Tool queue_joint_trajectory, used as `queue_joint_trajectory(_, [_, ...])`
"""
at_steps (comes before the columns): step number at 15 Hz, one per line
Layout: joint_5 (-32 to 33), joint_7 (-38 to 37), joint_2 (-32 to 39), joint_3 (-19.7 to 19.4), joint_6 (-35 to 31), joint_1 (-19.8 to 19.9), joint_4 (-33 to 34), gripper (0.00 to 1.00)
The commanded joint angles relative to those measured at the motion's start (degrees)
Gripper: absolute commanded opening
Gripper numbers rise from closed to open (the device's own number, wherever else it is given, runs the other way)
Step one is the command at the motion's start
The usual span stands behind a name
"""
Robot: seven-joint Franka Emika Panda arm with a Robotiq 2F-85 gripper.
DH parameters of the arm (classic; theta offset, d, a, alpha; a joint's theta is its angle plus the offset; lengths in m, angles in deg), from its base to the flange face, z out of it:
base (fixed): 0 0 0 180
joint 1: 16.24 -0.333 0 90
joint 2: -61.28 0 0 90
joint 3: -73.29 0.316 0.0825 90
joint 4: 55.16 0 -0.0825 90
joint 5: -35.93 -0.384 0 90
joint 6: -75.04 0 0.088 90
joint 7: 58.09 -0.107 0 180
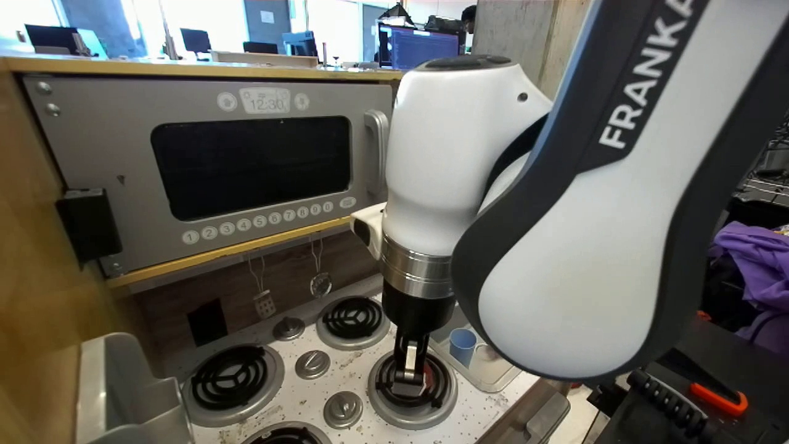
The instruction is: Remove the orange object from the stove plate.
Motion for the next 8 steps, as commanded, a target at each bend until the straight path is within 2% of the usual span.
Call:
queue_joint_trajectory(1, [1.1,9.4,-0.8,9.9,3.2,10.0,2.8,0.21])
queue_joint_trajectory(3, [0.3,15.9,0.2,18.6,5.8,17.9,5.0,0.21])
queue_joint_trajectory(5, [-1.6,22.3,2.1,26.1,10.9,23.4,7.6,0.21])
queue_joint_trajectory(6, [-3.1,25.0,2.7,27.7,13.4,24.3,8.6,0.21])
queue_joint_trajectory(8, [-5.8,29.7,3.1,28.5,18.3,24.3,9.4,0.21])
